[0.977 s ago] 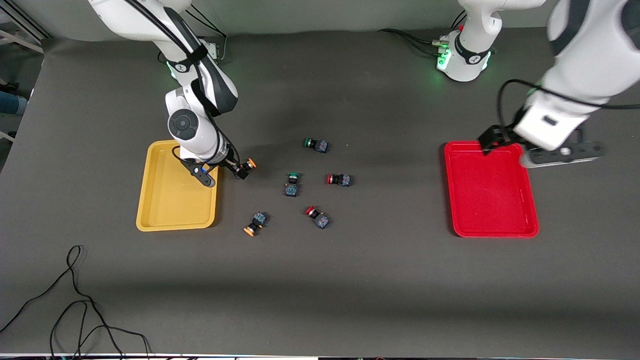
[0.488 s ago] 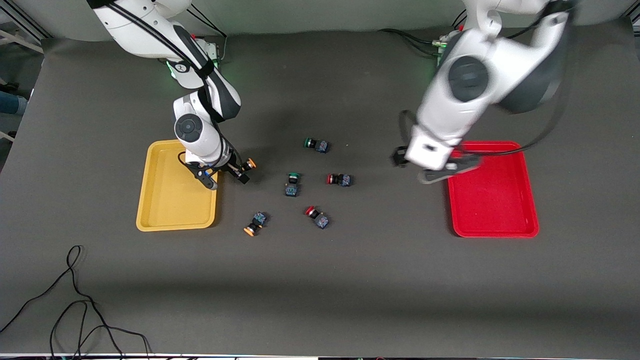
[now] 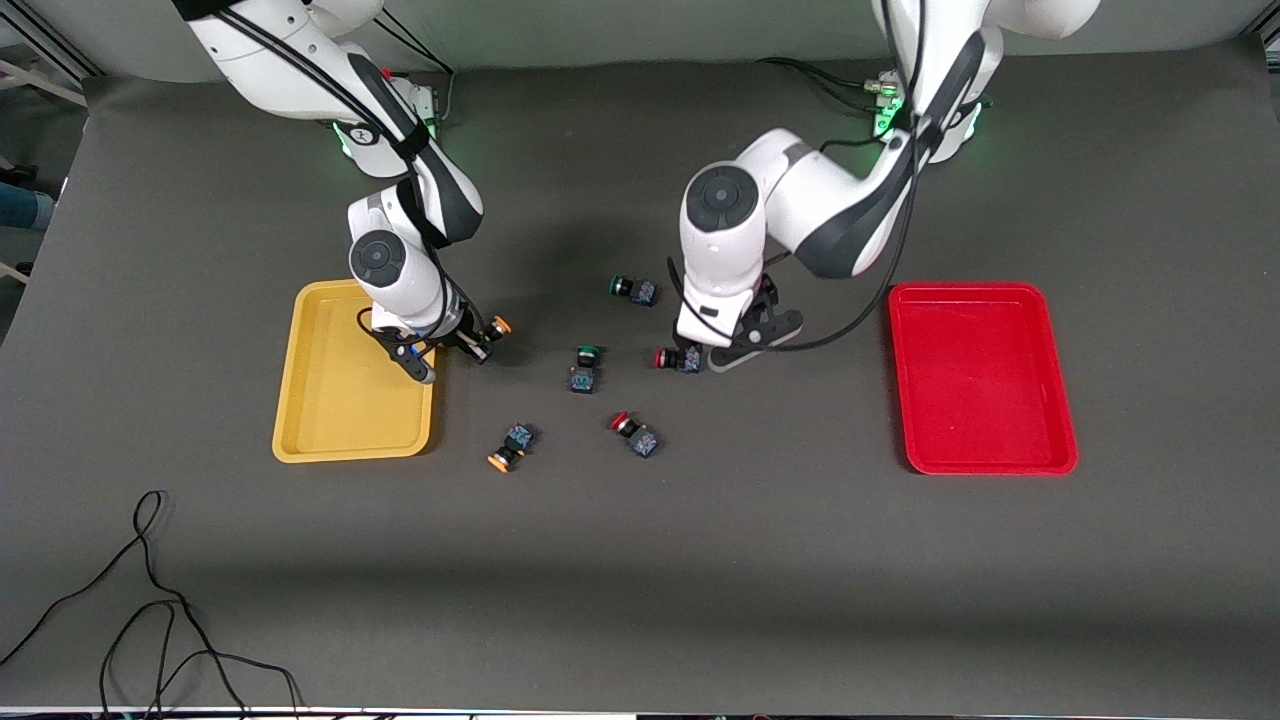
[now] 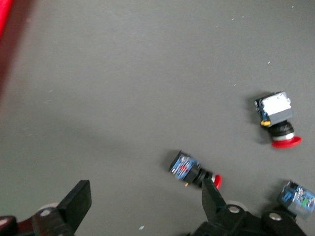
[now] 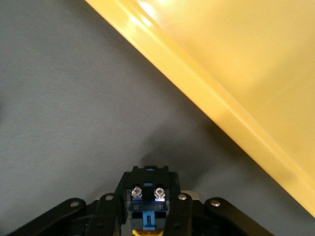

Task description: Place red and yellow buttons in trays

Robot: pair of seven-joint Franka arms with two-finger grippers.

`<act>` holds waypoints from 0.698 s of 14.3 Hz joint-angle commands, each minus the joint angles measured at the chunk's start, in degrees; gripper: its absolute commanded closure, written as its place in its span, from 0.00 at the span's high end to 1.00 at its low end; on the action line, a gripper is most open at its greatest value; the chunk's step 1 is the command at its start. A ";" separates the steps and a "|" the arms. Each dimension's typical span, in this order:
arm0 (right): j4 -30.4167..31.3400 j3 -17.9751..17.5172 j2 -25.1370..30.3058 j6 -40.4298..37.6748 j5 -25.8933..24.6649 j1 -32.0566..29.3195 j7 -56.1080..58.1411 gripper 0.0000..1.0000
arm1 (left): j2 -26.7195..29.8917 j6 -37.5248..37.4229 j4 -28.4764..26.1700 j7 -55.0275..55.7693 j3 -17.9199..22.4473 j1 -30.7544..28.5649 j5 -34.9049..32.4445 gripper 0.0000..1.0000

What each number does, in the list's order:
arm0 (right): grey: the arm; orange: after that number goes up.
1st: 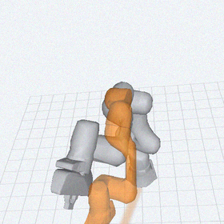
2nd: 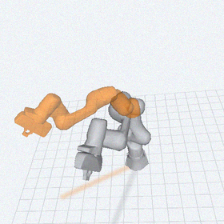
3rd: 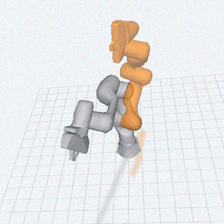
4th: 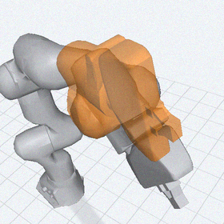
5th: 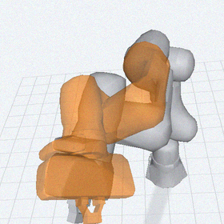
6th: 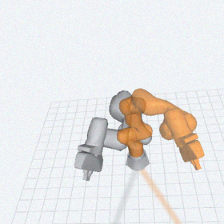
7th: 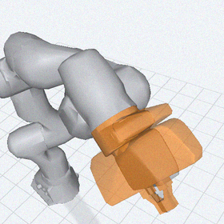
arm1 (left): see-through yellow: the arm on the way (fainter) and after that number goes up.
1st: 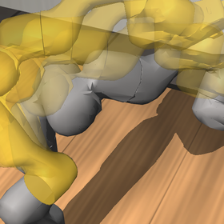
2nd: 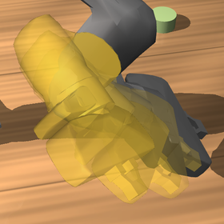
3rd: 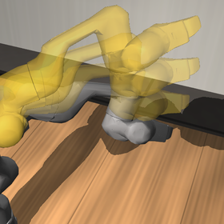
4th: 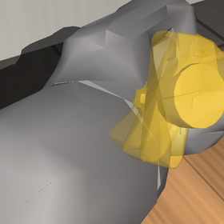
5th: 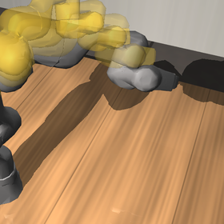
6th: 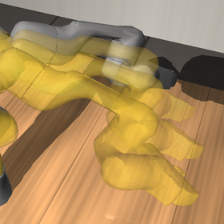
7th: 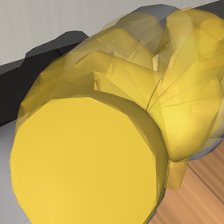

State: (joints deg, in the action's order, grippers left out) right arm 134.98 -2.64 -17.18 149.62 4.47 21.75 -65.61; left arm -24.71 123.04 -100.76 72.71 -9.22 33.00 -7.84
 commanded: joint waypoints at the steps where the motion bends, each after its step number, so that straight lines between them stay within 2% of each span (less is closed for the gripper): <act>1: -5.06 1.14 8.11 -14.66 0.72 -1.70 2.31 0.04 | -4.54 2.28 3.89 1.12 0.78 -0.04 -0.95 1.00; 3: -6.22 4.72 13.03 -23.29 0.72 -3.81 10.63 0.04 | -8.93 2.64 7.05 0.77 0.87 -0.22 -0.95 1.00; 4: -4.74 7.88 14.27 -24.19 0.72 -3.73 16.25 0.04 | -11.31 2.64 8.81 0.77 0.87 -0.13 -1.04 1.00; 6: 0.78 12.81 14.02 -19.40 0.54 -3.73 23.74 0.04 | -15.01 2.90 11.45 0.51 0.95 -0.22 -1.13 1.00; 8: 1.51 18.51 9.22 -15.70 0.54 -3.90 31.56 0.04 | -16.95 3.69 12.34 0.33 0.95 -0.22 -1.13 1.00; 9: 1.60 19.85 6.66 -12.20 0.63 -3.90 34.47 0.05 | -17.13 4.05 12.34 0.33 0.95 -0.22 -1.13 1.00; 10: 1.60 20.30 3.94 -8.86 0.80 -4.08 36.24 0.17 | -17.13 3.61 12.25 0.24 0.95 -0.22 -1.13 1.00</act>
State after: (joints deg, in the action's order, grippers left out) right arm 137.43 16.28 -7.15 135.29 4.46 16.93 -33.78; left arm -41.12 127.45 -90.44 72.69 -8.34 32.53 -8.14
